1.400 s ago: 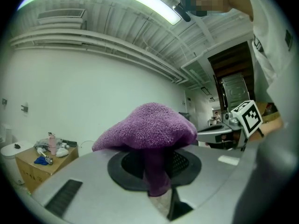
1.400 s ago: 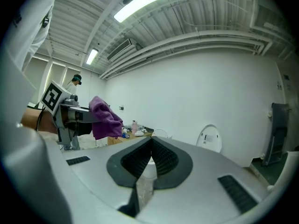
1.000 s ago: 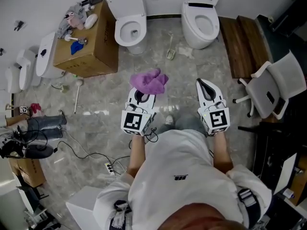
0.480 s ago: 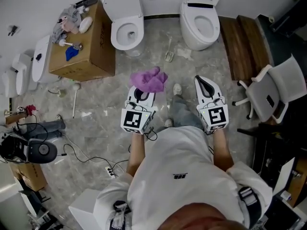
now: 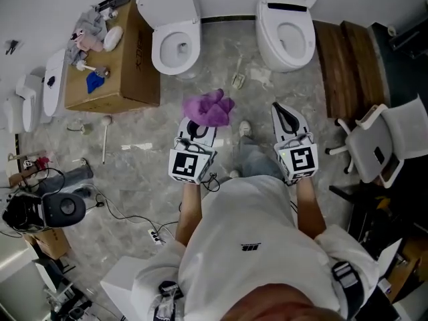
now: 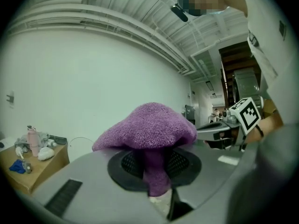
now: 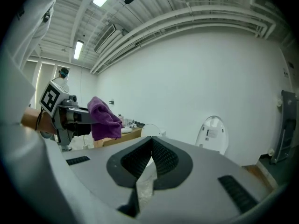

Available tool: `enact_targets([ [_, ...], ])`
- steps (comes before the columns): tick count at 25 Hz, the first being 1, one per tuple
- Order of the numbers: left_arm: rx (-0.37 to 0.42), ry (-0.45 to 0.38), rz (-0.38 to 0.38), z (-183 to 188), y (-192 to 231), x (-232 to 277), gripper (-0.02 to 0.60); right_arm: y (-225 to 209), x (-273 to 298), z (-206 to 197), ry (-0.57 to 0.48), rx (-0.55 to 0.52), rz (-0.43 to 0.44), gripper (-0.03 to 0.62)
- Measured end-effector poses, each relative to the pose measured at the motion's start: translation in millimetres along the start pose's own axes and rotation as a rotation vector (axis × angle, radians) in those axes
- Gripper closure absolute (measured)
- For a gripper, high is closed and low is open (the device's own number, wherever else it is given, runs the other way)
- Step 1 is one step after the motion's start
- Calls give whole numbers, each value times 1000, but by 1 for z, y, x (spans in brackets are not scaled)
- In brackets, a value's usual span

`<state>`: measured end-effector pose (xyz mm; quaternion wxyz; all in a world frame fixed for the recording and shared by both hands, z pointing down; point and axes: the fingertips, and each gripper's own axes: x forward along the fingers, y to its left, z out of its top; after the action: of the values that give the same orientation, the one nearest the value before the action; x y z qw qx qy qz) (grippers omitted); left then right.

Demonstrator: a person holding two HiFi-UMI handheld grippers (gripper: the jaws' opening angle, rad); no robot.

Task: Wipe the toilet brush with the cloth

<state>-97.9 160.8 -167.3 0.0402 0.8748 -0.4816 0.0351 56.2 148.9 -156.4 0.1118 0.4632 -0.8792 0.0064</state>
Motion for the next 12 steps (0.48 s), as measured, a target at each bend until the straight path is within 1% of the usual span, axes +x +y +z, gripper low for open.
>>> enact_targets([
  [6, -25, 54, 5, -25, 28, 80, 509, -53, 68, -35, 56, 43, 50, 599],
  [12, -75, 112, 41, -54, 62, 142, 510, -86, 130, -66, 96, 81, 101, 599],
])
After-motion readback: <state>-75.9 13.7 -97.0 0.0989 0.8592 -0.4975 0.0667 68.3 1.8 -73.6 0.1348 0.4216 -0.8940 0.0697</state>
